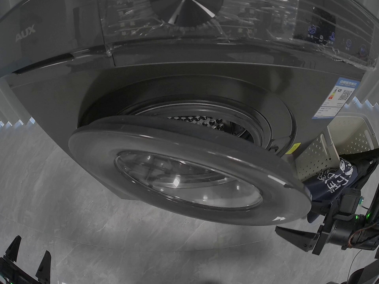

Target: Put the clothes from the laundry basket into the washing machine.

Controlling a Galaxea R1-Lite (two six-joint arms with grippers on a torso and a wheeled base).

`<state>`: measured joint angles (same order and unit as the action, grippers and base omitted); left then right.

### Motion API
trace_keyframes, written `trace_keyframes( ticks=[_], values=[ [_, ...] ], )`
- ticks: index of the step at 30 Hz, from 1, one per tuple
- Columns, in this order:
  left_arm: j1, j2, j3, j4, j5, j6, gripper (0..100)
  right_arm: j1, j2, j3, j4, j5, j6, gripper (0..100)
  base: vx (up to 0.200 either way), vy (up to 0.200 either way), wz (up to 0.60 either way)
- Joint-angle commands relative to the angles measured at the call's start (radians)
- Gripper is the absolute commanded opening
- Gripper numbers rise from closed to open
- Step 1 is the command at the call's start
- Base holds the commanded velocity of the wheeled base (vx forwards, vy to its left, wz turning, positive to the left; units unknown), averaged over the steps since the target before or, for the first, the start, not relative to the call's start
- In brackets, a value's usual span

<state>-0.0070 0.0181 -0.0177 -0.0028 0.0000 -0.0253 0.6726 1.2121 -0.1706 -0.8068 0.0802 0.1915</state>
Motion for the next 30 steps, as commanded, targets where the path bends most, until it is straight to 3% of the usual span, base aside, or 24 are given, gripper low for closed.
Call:
trace_keyframes(
  ticks=[1, 7, 18, 22, 30],
  values=[
    [0.001, -0.015, 0.016, 0.0, 0.0, -0.001, 100, 0.01, 0.0, 0.034, -0.003, 0.003, -0.001, 100, 0.0, 0.0, 0.0],
    [0.001, -0.015, 0.018, 0.0, 0.0, 0.002, 100, -0.002, 0.004, 0.016, -0.005, 0.001, -0.007, 100, 0.0, 0.0, 0.0],
    [-0.001, -0.015, 0.018, 0.001, 0.0, -0.001, 100, 0.028, 0.087, -0.006, -0.006, 0.003, -0.004, 100, -0.164, 0.0, 0.0],
    [-0.001, -0.015, 0.016, 0.001, 0.0, -0.001, 100, 0.058, 0.076, 0.028, -0.029, 0.006, -0.001, 100, 0.0, 0.0, 0.0],
    [0.001, -0.015, 0.018, 0.0, 0.0, -0.001, 100, 0.033, 0.024, 0.157, -0.023, 0.003, -0.014, 100, 0.0, 0.0, 0.0]
  ],
)
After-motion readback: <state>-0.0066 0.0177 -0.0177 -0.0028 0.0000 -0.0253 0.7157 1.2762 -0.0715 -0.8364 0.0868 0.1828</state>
